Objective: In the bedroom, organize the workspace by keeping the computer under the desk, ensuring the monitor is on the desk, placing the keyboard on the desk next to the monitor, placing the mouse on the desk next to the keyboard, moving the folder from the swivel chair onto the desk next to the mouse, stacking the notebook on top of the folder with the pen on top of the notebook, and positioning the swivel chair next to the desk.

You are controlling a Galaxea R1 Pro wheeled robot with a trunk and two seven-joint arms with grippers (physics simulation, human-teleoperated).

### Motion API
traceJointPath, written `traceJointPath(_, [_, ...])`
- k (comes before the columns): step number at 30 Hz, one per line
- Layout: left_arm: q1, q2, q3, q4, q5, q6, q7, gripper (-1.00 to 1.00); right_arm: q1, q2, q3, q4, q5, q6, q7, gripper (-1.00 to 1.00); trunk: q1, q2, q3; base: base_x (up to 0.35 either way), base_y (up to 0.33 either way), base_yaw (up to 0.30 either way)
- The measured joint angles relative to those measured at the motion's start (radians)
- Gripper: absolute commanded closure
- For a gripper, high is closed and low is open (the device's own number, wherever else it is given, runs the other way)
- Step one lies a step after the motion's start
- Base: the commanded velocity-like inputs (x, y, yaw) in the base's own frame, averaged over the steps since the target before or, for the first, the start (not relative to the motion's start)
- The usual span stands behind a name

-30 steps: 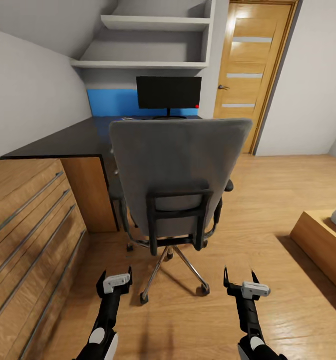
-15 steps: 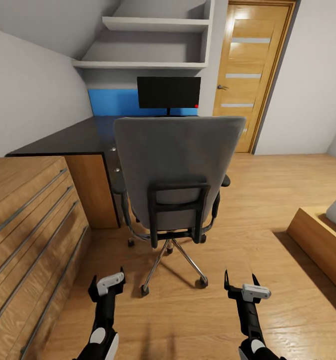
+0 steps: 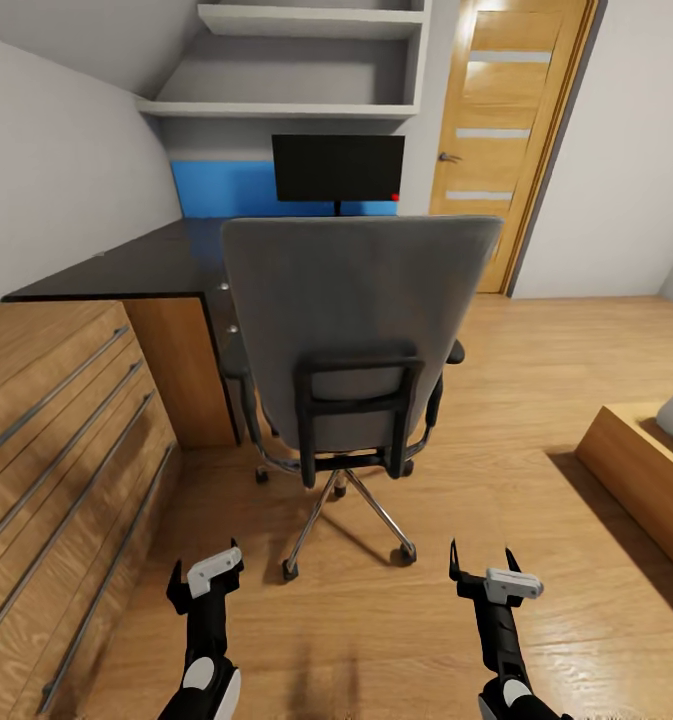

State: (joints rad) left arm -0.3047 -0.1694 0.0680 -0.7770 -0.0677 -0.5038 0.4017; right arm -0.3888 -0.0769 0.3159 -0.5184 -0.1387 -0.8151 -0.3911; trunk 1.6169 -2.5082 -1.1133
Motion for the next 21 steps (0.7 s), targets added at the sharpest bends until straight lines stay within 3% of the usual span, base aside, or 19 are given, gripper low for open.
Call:
traceJointPath(16, [0.0,0.001,0.0,0.006,-0.003,-0.001,0.002,-1.0,0.0,0.002,0.0,0.0,-0.003,0.001,-0.003,-1.0,0.0,0.0,-0.004,-0.003,0.0,0.0])
traceJointPath(21, [0.0,0.001,0.0,0.017,-0.004,0.0,0.001,-1.0,0.0,0.013,0.002,0.0,-0.007,0.007,-0.019,-1.0,0.001,0.0,-0.004,-0.219,0.0,0.0])
